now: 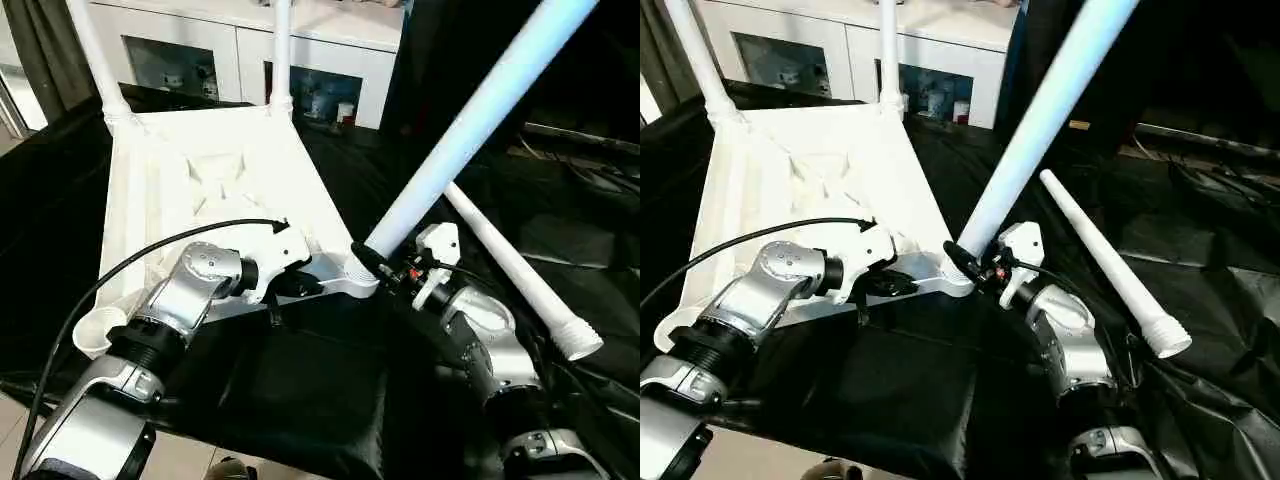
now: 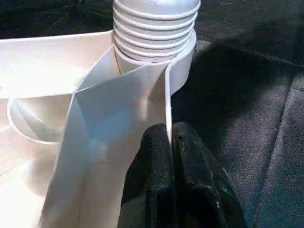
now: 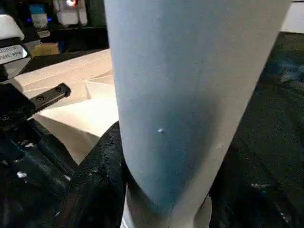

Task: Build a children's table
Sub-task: Insert table leg to table base

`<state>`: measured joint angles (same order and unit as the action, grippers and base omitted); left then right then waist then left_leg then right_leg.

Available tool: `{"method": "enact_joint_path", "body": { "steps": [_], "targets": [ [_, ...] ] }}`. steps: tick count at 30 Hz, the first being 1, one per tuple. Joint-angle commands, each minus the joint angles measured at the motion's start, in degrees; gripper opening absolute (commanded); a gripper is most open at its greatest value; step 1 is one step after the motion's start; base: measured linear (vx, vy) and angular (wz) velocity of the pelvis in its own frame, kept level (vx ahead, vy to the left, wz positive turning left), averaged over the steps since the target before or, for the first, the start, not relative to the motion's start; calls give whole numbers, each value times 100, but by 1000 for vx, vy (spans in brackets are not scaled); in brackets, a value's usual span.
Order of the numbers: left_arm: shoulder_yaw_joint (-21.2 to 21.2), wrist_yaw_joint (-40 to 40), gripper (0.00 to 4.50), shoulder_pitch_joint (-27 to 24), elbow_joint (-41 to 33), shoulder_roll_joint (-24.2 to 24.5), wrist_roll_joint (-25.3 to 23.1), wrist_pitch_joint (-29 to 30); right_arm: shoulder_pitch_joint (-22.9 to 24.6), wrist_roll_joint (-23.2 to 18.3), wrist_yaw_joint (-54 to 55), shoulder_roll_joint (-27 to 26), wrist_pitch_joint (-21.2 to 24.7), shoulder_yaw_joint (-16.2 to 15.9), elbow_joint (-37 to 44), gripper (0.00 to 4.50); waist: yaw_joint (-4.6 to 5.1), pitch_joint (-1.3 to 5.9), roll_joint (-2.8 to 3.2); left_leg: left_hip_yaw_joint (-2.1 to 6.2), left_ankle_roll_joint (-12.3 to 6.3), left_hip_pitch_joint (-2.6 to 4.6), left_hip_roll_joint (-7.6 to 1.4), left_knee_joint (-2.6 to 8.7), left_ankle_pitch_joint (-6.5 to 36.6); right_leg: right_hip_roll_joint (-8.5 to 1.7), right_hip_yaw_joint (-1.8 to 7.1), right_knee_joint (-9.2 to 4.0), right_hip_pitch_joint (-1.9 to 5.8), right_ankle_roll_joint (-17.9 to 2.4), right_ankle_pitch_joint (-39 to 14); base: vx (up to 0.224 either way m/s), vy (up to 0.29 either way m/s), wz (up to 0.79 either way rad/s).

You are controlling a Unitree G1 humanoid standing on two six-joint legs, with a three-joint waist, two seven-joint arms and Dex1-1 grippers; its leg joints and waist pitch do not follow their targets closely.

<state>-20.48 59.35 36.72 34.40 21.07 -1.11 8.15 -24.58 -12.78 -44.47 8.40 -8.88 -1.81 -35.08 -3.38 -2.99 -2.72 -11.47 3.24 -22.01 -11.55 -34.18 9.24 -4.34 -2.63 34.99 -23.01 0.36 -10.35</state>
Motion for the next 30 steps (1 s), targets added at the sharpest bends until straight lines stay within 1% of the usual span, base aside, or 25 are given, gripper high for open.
{"method": "enact_joint_path", "body": {
  "steps": [1, 2, 3, 4, 5, 6, 7, 9, 10, 11, 12, 13, 15, 17, 21, 23, 24, 25, 27, 28, 29, 30],
  "targets": [
    [-28, 196, 0, 26, -130, -11, -13, -193, 31, 243, -162, 128, 396, -182, -450, 189, 43, 302, 42, 175, 205, 195, -201, 501, 2612, -389, 213, -583, 61, -887, -2768, 0, 0, 0],
    [-51, 279, 0, -2, -177, 0, 9, -229, -59, 272, -206, 147, 432, -204, -546, 189, 51, 307, 45, 176, 199, 171, -201, 509, 2534, -388, 215, -571, 82, -898, -2685, 0, 0, 0],
    [-51, 279, 0, -2, -177, 0, 9, -229, -59, 272, -206, 147, 432, -204, -546, 189, 47, 308, 50, 174, 198, 177, -204, 507, 2527, -389, 216, -569, 75, -909, -2658, 0, 0, 0],
    [-108, 452, 0, -56, -278, 33, 44, -252, -220, 302, -364, 171, 544, -253, -697, 189, 61, 311, 46, 171, 196, 177, -203, 501, 2523, -389, 216, -562, 76, -943, -2617, 0, 0, 0],
    [-117, 476, 0, -64, -292, 38, 48, -254, -241, 306, -388, 174, 558, -261, -716, 189, 71, 314, 49, 168, 190, 171, -202, 501, 2493, -387, 219, -552, 81, -973, -2563, 0, 0, 0],
    [-222, 645, 0, -99, -379, 92, 21, -275, -444, 400, -656, 238, 666, -398, -895, 189, 87, 321, 11, 170, 165, 159, -204, 496, 2426, -392, 214, -530, 93, -1009, -2519, 0, 0, 0],
    [-239, 669, 0, -102, -389, 101, 11, -281, -475, 414, -707, 255, 689, -429, -920, 189, 89, 313, 22, 164, 160, 160, -206, 501, 2400, -385, 218, -539, 91, -1014, -2501, 0, 0, 0],
    [-294, 733, 0, -97, -405, 128, -32, -313, -590, 457, -925, 324, 803, -546, -1013, 189, 103, 325, 26, 153, 155, 158, -207, 500, 2300, -378, 225, -526, 102, -1050, -2323, 0, 0, 0],
    [-306, 765, 0, -92, -405, 140, -39, -330, -633, 486, -1053, 367, 832, -610, -1065, 189, 96, 332, 39, 140, 149, 187, -219, 494, 2274, -372, 236, -521, 81, -1095, -2158, 0, 0, 0],
    [-316, 810, 0, -96, -421, 159, -35, -346, -664, 529, -1179, 412, 845, -676, -1127, 189, 110, 339, -33, 129, 128, 168, -218, 494, 2235, -361, 228, -506, 102, -1132, -2048, 0, 0, 0],
    [-317, 815, 0, -97, -423, 161, -35, -348, -667, 533, -1192, 417, 846, -683, -1134, 189, 98, 346, -20, 139, 122, 154, -214, 494, 2171, -370, 226, -481, 124, -1143, -1997, 0, 0, 0],
    [-322, 838, 0, -100, -432, 172, -33, -356, -682, 555, -1254, 439, 853, -716, -1166, 189, 90, 342, -2, 127, 115, 168, -217, 497, 2140, -362, 231, -488, 108, -1144, -1942, 0, 0, 0],
    [-340, 927, 0, -107, -465, 198, -22, -390, -721, 595, -1428, 486, 860, -786, -1265, 189, 98, 346, -3, 130, 139, 169, -220, 503, 2177, -358, 225, -482, 114, -1165, -1911, 0, 0, 0],
    [-367, 1107, 0, -156, -586, 249, 26, -391, -724, 647, -1758, 554, 792, -899, -1349, 189, 96, 344, -18, 134, 160, 179, -224, 504, 2272, -362, 225, -489, 105, -1159, -1988, 0, 0, 0],
    [-419, 1413, 0, -258, -795, 336, 145, -372, -634, 607, -2131, 629, 698, -962, -1298, 189, 81, 342, -12, 142, 183, 195, -236, 512, 2405, -366, 227, -496, 94, -1152, -2051, 0, 0, 0],
    [-456, 1606, 0, -319, -943, 407, 229, -298, -574, 597, -2235, 656, 626, -983, -1262, 189, 76, 345, 9, 150, 216, 196, -237, 526, 2454, -358, 227, -493, 93, -1146, -2036, 0, 0, 0],
    [-506, 1769, 0, -359, -1066, 482, 275, -162, -540, 603, -2249, 665, 582, -990, -1262, 189, 74, 349, 2, 151, 229, 200, -244, 527, 2470, -362, 228, -490, 93, -1156, -2013, 0, 0, 0],
    [-531, 1826, 0, -374, -1114, 516, 274, -106, -525, 606, -2251, 665, 562, -986, -1279, 189, 75, 348, 18, 150, 239, 198, -236, 531, 2488, -353, 227, -483, 91, -1169, -1989, 0, 0, 0],
    [-535, 1825, 0, -376, -1121, 522, 256, -84, -519, 605, -2250, 663, 553, -980, -1303, 189, 85, 342, 8, 156, 262, 203, -235, 538, 2571, -346, 222, -490, 84, -1166, -2058, 0, 0, 0],
    [-449, 1616, 0, -328, -988, 422, 201, -117, -520, 603, -2228, 652, 547, -962, -1339, 189, 90, 341, 18, 158, 282, 208, -231, 538, 2621, -347, 224, -501, 80, -1151, -2113, 0, 0, 0],
    [-439, 1587, 0, -320, -969, 409, 193, -121, -520, 604, -2223, 650, 545, -960, -1343, 189, 90, 341, 12, 155, 285, 211, -228, 533, 2637, -349, 225, -511, 76, -1142, -2146, 0, 0, 0],
    [-367, 1386, 0, -271, -848, 325, 126, -135, -519, 606, -2188, 630, 544, -933, -1368, 189, 89, 340, 16, 163, 307, 216, -229, 533, 2707, -355, 226, -520, 71, -1115, -2246, 0, 0, 0]
  ]
}}
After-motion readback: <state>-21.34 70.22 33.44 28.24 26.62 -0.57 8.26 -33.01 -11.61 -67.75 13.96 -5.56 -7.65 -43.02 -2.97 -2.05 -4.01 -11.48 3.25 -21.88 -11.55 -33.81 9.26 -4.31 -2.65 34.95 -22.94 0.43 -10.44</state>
